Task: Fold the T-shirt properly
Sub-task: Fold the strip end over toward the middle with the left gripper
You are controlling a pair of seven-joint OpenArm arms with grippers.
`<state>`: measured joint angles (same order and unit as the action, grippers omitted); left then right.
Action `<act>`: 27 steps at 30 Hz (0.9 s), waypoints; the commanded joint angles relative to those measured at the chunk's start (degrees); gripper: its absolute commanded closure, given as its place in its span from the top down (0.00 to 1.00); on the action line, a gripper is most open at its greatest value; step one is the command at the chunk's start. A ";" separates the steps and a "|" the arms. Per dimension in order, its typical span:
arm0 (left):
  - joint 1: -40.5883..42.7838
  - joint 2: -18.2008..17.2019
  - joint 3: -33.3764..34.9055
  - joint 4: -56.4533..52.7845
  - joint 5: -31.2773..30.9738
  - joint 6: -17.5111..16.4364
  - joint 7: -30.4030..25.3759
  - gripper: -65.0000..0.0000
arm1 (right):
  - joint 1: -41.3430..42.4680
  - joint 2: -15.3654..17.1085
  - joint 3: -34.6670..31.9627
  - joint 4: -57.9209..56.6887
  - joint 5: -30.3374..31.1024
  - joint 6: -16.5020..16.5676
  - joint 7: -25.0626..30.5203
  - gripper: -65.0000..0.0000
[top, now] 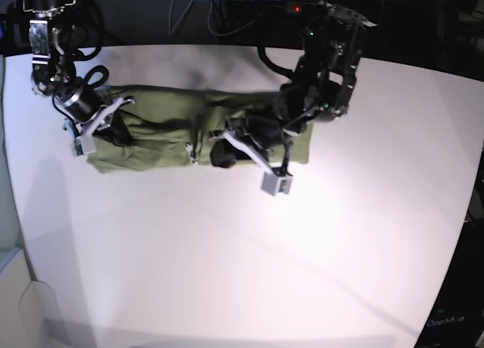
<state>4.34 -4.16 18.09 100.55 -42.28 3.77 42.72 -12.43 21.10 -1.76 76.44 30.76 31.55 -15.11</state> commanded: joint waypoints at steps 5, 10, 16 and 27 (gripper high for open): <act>-0.51 -6.34 -2.39 7.10 -8.66 -0.21 -0.48 0.02 | -0.10 0.66 -0.13 0.17 -1.09 -0.03 -1.98 0.01; 4.32 -10.12 -12.06 -1.17 -11.56 -0.56 -0.74 0.02 | -0.10 0.74 -0.13 0.26 -1.09 -0.03 -1.98 0.00; 4.67 -10.21 -14.09 -9.26 -11.48 -0.74 -0.74 0.02 | -0.10 0.74 -0.13 0.35 -1.27 -0.03 -1.98 0.01; 3.18 -10.21 -14.44 -16.64 -11.39 -0.47 -0.92 0.02 | -0.10 0.66 0.31 0.79 -5.31 -0.03 -1.98 0.01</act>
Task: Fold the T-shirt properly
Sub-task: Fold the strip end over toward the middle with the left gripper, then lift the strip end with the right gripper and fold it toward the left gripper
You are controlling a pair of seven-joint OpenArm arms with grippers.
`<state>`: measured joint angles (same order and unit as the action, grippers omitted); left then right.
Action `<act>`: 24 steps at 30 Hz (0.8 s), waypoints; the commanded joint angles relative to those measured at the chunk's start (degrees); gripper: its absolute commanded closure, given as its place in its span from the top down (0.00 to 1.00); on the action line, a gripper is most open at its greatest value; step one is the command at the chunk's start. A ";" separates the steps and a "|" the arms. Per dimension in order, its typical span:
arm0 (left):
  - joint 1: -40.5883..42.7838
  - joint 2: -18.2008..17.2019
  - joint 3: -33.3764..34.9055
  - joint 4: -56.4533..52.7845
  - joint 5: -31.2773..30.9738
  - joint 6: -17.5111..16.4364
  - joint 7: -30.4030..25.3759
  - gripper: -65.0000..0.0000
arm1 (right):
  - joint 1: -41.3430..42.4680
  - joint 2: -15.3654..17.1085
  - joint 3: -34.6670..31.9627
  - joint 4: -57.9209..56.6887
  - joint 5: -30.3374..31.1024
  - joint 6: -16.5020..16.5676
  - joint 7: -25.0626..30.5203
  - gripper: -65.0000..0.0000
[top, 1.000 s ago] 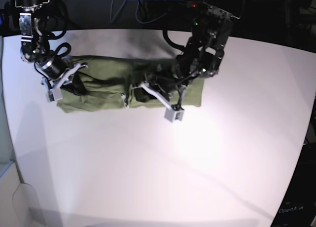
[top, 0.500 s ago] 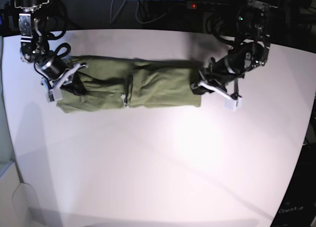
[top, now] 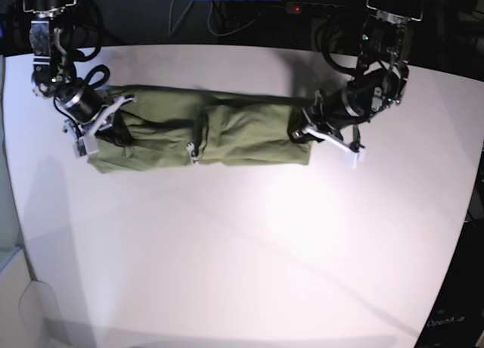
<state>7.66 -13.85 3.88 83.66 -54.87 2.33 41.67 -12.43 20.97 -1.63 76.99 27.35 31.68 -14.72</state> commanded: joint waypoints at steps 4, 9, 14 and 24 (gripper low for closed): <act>-0.23 -0.70 -0.32 -0.10 3.31 0.97 0.04 0.02 | -0.63 0.79 4.13 4.64 -1.90 -0.17 -2.55 0.01; 0.03 -0.53 -0.32 -0.36 4.54 0.88 0.04 0.02 | -1.77 0.52 9.23 12.28 -1.90 -0.17 -9.94 0.08; 0.21 -0.70 -0.41 -0.45 4.54 0.88 0.04 0.02 | -1.68 -0.09 12.75 17.47 -1.64 -0.17 -16.80 0.43; 0.30 -0.79 -0.41 -0.45 4.19 0.88 0.04 0.02 | -4.15 -6.42 21.45 24.86 -1.64 0.10 -23.83 0.87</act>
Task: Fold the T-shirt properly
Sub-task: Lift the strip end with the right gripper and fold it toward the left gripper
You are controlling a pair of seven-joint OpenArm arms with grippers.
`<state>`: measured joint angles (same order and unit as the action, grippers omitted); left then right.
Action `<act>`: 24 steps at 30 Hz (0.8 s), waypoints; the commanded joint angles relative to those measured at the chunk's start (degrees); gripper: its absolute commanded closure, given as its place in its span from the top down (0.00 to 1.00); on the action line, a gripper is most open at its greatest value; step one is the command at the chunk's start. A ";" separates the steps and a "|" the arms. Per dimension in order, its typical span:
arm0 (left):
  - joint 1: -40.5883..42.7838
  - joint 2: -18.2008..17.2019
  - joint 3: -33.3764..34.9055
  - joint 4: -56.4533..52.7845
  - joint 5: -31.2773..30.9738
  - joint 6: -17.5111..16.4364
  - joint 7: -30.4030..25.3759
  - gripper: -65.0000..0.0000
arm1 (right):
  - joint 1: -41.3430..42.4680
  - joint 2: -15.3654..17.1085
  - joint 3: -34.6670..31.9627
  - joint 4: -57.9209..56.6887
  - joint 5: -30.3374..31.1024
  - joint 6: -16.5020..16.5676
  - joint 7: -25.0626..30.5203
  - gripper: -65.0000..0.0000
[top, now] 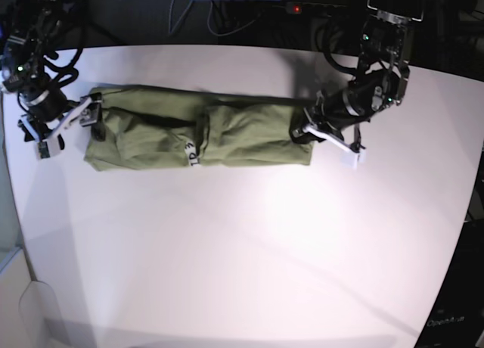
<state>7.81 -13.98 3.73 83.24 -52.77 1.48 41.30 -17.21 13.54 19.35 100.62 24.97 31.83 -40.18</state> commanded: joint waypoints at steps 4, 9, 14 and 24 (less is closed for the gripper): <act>0.14 -0.66 -0.25 0.32 1.92 1.73 0.42 0.02 | 0.11 -2.33 3.46 -1.15 0.48 -0.05 1.90 0.86; 0.14 -0.66 -0.25 0.49 1.92 1.73 0.50 0.02 | 0.90 -2.51 2.32 -7.12 0.74 -0.05 2.25 0.86; 0.14 -0.66 -0.25 0.49 1.92 1.73 0.59 0.02 | 2.05 -2.60 1.26 -12.31 0.65 -0.05 3.48 0.84; 0.05 -0.66 -0.25 0.58 1.92 1.73 0.86 0.02 | 4.07 -3.56 -1.46 -15.30 0.48 5.84 3.74 0.00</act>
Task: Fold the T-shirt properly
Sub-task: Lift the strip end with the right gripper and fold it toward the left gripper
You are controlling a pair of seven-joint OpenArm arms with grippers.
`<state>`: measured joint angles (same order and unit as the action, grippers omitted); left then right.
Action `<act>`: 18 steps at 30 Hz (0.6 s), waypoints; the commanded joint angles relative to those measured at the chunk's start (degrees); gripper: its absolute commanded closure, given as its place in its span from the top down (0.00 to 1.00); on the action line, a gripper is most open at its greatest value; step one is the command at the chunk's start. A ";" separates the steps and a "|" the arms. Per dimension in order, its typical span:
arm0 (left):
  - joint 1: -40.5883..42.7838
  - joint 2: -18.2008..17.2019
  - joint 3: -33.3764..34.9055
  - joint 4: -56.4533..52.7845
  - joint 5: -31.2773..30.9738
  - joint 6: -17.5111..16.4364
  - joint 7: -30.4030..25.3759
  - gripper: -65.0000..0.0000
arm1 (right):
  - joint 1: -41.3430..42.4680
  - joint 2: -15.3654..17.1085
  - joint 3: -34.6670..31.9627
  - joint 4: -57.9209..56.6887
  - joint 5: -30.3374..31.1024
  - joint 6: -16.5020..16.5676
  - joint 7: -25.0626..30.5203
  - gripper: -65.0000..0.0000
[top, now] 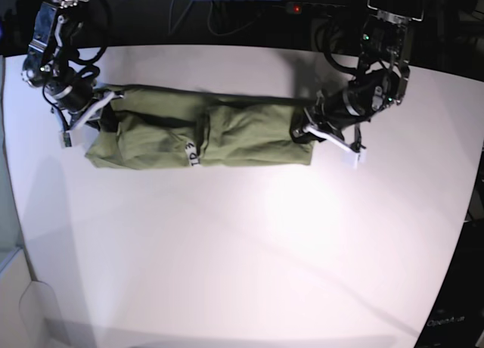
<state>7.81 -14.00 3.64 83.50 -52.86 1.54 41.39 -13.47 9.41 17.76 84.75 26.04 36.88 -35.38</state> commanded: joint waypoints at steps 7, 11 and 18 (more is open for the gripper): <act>0.05 -0.64 -1.13 4.80 1.92 1.67 0.94 0.02 | 1.74 2.33 0.22 0.57 -0.68 0.79 -1.15 0.01; 0.05 -0.55 -4.74 9.11 1.92 1.93 1.12 0.02 | 1.91 3.29 0.40 0.83 -0.59 0.79 -1.15 0.01; 0.05 0.42 -10.10 8.32 1.92 1.67 6.22 0.02 | 2.62 4.00 0.13 0.92 -0.59 0.79 -1.24 0.01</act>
<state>8.47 -13.47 -6.50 91.00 -49.98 3.95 47.77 -11.46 12.56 17.76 84.71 24.53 37.08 -37.56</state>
